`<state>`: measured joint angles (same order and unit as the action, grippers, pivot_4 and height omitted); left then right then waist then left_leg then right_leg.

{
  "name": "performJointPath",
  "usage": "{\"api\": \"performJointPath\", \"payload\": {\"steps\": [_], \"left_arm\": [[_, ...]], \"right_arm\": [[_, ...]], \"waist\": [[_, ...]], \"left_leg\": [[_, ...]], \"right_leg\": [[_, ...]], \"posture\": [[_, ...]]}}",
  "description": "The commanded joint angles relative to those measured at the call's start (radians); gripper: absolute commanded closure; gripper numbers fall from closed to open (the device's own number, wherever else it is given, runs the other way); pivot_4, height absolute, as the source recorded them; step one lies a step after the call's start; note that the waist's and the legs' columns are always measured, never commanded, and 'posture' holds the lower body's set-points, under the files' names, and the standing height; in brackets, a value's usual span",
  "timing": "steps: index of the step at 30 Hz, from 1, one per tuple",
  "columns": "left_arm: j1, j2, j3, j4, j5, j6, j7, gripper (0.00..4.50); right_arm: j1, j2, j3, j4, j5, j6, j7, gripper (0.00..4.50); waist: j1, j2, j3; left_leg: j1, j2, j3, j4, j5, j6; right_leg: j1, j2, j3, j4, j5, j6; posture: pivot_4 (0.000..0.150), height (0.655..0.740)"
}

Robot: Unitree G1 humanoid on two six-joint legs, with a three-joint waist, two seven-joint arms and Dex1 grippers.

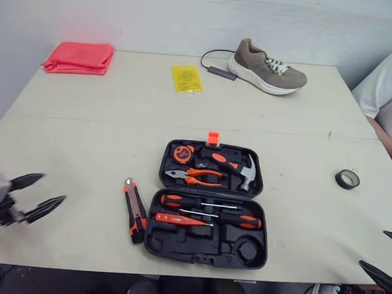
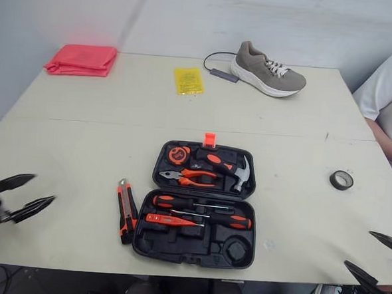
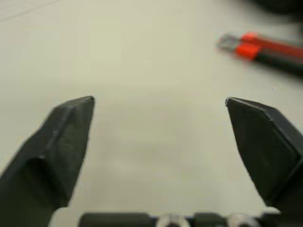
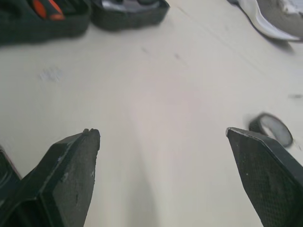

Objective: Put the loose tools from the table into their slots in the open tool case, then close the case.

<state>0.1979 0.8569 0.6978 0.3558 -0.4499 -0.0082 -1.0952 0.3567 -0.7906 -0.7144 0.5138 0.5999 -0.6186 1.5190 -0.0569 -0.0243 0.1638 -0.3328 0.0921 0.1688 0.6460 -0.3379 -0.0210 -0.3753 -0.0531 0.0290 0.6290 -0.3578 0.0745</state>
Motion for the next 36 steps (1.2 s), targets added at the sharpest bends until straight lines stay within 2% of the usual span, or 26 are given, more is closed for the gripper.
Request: {"api": "performJointPath", "payload": {"steps": [1, 4, 8, 9, 10, 13, 19, 23, 28, 30, 33, 36], "left_arm": [[0.024, 0.03, 0.099, 0.095, -0.005, -0.063, 0.023, 0.07], [0.048, 0.016, 0.11, 0.052, -0.031, -0.051, 0.011, 0.07], [0.09, -0.028, 0.09, -0.094, -0.057, 0.009, 0.037, 0.07], [0.103, -0.042, 0.084, -0.15, -0.067, 0.028, 0.046, 0.07], [0.12, -0.055, 0.077, -0.225, -0.083, 0.063, 0.057, 0.07], [0.193, -0.089, 0.007, -0.5, -0.094, 0.124, 0.073, 0.07], [0.217, -0.185, -0.076, -0.855, -0.134, 0.355, 0.327, 0.07], [0.339, -0.236, -0.146, -1.062, -0.129, 0.465, 0.41, 0.07], [0.462, -0.291, -0.187, -1.103, -0.053, 0.414, 0.409, 0.07], [0.492, -0.316, -0.211, -1.094, -0.031, 0.382, 0.407, 0.07], [0.55, -0.335, -0.304, -1.06, 0.06, 0.279, 0.365, 0.07], [0.566, -0.362, -0.388, -1.039, 0.124, 0.221, 0.38, 0.07]], "right_arm": [[-0.041, -0.03, -0.005, 0.08, 0.004, -0.054, 0.055, 0.0], [-0.078, -0.027, 0.027, 0.072, 0.004, -0.053, 0.06, 0.0], [-0.101, -0.009, 0.078, -0.005, 0.014, -0.024, 0.048, 0.0], [-0.098, -0.001, 0.096, -0.049, 0.022, -0.008, 0.042, 0.0], [-0.095, 0.011, 0.116, -0.106, 0.033, 0.019, 0.025, 0.0], [-0.104, 0.058, 0.175, -0.304, 0.076, 0.142, -0.074, 0.0], [-0.147, 0.099, 0.287, -0.476, 0.04, 0.209, -0.132, 0.0], [-0.157, 0.101, 0.315, -0.516, 0.03, 0.232, -0.154, 0.0], [-0.162, 0.093, 0.316, -0.547, 0.025, 0.26, -0.173, 0.0], [-0.163, 0.09, 0.315, -0.564, 0.023, 0.272, -0.183, 0.0], [-0.163, 0.085, 0.315, -0.598, 0.021, 0.295, -0.201, 0.0], [-0.16, 0.081, 0.312, -0.632, 0.02, 0.317, -0.218, 0.0]], "waist": [[-0.003, 0.0, 0.0], [-0.004, 0.0, 0.0], [0.0, 0.002, 0.0], [0.001, 0.002, 0.0], [0.001, 0.002, 0.0], [0.0, 0.002, 0.0], [0.001, 0.004, 0.002], [0.0, 0.004, 0.002], [0.001, 0.001, 0.003], [0.001, 0.001, 0.003], [0.001, 0.001, 0.004], [0.0, 0.0, 0.004]], "left_leg": [[0.0, -0.001, 0.0, 0.0, -0.002, 0.003], [0.0, -0.004, 0.0, 0.0, -0.003, 0.001], [-0.001, -0.006, -0.002, -0.001, -0.004, -0.001], [-0.001, -0.006, -0.002, -0.001, -0.004, -0.001], [-0.002, -0.007, -0.003, -0.001, -0.004, -0.001], [-0.003, -0.006, -0.006, -0.002, -0.004, -0.002], [-0.003, -0.008, -0.005, -0.001, -0.001, 0.002], [-0.003, -0.007, -0.004, -0.001, 0.001, 0.001], [-0.003, -0.009, -0.002, 0.002, 0.0, 0.004], [-0.003, -0.009, -0.002, 0.002, 0.0, 0.005], [-0.003, -0.01, -0.002, 0.002, 0.0, 0.006], [-0.003, -0.01, -0.002, 0.002, -0.001, 0.007]], "right_leg": [[0.0, -0.001, 0.0, 0.0, -0.005, -0.009], [0.0, -0.006, -0.002, 0.001, -0.006, -0.011], [0.001, -0.009, -0.003, 0.001, -0.003, -0.005], [0.001, -0.009, -0.004, 0.001, -0.002, -0.003], [0.001, -0.009, -0.005, 0.001, 0.003, 0.005], [0.001, -0.008, -0.007, 0.0, 0.003, 0.005], [0.002, -0.008, -0.007, 0.0, 0.004, 0.007], [0.003, -0.006, -0.005, -0.002, 0.004, 0.007], [0.003, -0.006, -0.002, -0.003, 0.004, 0.007], [0.005, -0.006, -0.001, -0.006, 0.001, 0.002], [0.006, -0.007, -0.001, -0.008, -0.003, -0.005], [0.007, -0.007, 0.0, -0.01, -0.003, -0.005]], "posture": [[0.15, 0.74], [0.15, 0.74], [0.15, 0.74], [0.15, 0.74], [0.15, 0.74], [0.15, 0.74], [0.15, 0.74], [0.15, 0.74], [0.15, 0.74], [0.15, 0.74], [0.15, 0.74], [0.15, 0.74]]}}
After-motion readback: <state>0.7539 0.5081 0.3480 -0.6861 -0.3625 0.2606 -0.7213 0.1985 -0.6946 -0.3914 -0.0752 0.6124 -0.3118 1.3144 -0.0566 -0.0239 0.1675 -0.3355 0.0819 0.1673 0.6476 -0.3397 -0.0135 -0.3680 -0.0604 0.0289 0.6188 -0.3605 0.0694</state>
